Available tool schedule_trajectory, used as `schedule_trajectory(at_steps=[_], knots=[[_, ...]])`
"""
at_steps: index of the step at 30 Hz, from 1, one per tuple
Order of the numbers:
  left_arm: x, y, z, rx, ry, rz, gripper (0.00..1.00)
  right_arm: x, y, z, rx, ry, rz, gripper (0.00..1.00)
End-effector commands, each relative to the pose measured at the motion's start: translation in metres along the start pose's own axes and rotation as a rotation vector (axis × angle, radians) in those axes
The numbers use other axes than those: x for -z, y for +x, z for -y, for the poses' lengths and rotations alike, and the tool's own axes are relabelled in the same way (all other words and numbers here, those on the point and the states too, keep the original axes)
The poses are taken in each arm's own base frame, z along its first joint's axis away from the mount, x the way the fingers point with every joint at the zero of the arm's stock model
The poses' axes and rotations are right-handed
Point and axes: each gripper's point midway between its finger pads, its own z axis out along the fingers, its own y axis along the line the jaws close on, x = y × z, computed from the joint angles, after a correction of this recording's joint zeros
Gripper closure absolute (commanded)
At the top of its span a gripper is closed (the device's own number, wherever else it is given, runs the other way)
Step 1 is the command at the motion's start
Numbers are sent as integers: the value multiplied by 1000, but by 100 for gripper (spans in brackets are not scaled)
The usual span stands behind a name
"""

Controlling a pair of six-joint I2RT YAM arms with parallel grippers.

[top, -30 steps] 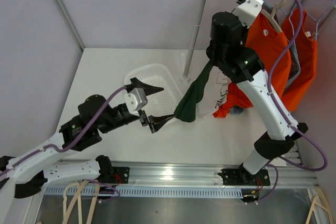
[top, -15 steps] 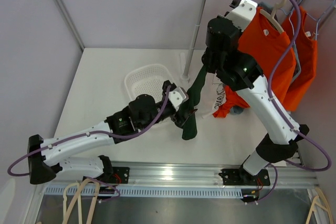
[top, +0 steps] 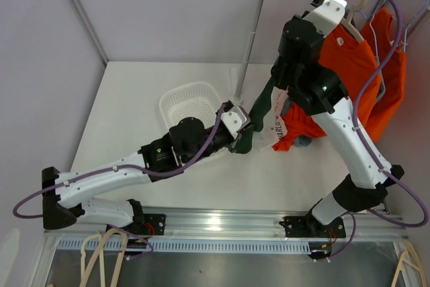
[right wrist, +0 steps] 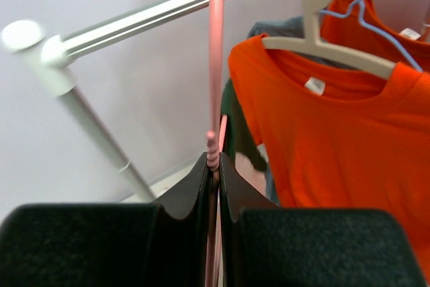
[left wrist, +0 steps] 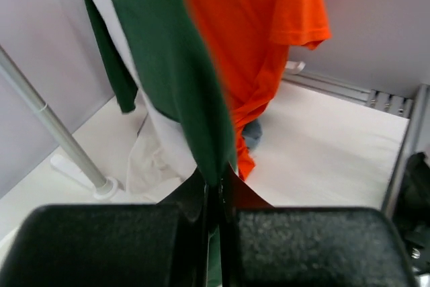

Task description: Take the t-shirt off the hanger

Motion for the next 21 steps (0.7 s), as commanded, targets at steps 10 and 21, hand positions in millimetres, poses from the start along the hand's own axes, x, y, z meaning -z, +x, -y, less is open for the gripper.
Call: schedule_trajectory(at_steps=[10, 21], knots=[[95, -56, 36, 45, 67, 183, 99, -71, -14, 53, -134, 86, 3, 100], [57, 4, 64, 140, 70, 108, 99, -55, -17, 37, -163, -55, -80, 100]])
